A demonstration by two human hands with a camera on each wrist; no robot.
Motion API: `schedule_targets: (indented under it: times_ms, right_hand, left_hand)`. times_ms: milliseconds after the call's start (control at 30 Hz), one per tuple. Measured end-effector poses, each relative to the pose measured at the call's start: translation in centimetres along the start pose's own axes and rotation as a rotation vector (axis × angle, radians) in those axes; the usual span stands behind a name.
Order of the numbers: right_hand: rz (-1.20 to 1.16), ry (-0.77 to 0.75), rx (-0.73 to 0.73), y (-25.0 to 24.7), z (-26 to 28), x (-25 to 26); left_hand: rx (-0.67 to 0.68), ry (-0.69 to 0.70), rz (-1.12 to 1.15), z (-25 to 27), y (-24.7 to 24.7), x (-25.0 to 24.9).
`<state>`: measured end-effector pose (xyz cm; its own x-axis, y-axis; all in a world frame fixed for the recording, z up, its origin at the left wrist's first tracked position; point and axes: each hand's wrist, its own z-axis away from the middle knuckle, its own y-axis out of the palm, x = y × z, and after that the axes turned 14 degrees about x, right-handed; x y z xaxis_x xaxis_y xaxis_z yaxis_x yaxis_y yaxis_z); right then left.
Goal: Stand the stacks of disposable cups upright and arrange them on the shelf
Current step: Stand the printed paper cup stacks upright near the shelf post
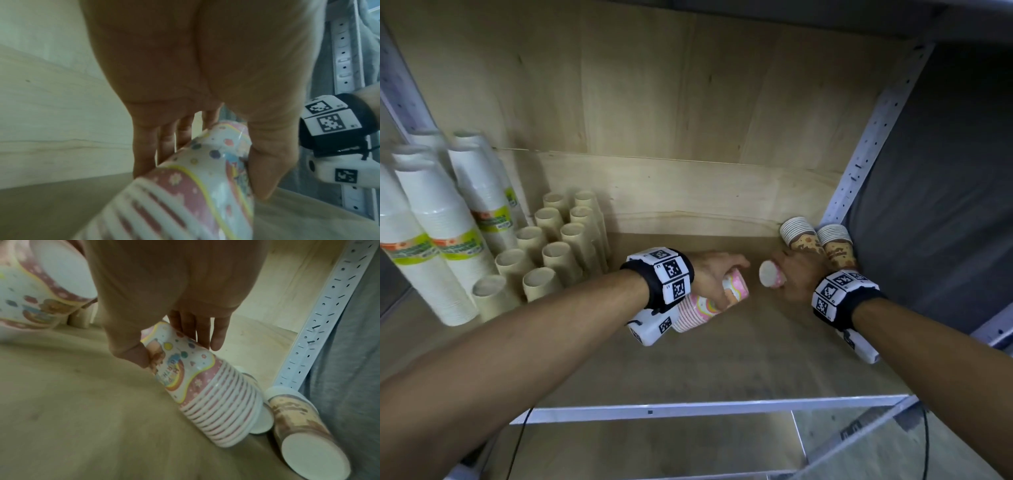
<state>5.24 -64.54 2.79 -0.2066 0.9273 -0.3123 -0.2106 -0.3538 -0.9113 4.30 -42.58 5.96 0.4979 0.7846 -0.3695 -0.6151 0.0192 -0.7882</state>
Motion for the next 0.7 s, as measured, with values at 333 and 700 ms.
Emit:
schedule_targets:
  times_ms: [333, 700]
  right_hand:
    - [-0.486, -0.030, -0.125, -4.6, -1.6, 1.4]
    - [-0.793, -0.042, -0.121, -5.5, -4.7, 3.7]
  left_hand:
    - [-0.104, -0.139, -0.001, 4.0, -3.8, 2.1]
    - [-0.006, -0.328, -0.141, 7.0, -4.3, 4.3]
